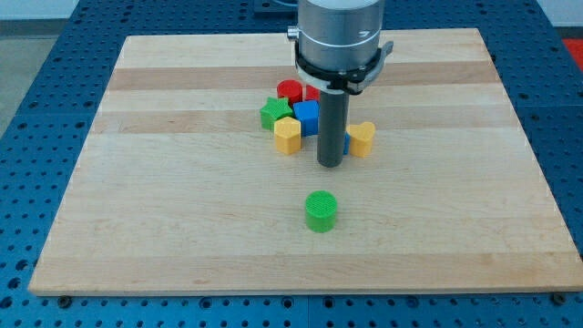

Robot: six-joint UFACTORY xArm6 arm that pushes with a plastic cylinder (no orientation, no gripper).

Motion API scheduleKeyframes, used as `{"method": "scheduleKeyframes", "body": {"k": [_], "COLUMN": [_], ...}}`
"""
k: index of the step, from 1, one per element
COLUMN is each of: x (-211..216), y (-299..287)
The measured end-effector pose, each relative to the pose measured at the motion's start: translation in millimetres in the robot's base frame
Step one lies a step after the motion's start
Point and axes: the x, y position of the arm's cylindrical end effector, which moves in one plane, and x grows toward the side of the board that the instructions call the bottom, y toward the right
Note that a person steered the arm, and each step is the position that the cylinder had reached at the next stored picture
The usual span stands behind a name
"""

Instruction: Separate the triangle from the heart

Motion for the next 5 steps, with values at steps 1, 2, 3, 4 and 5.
{"method": "scheduleKeyframes", "body": {"k": [1, 2, 3, 4, 5], "x": [-2.9, -3.4, -3.9, -3.9, -3.9], "y": [8.9, 10.7, 13.1, 9.0, 9.3]}}
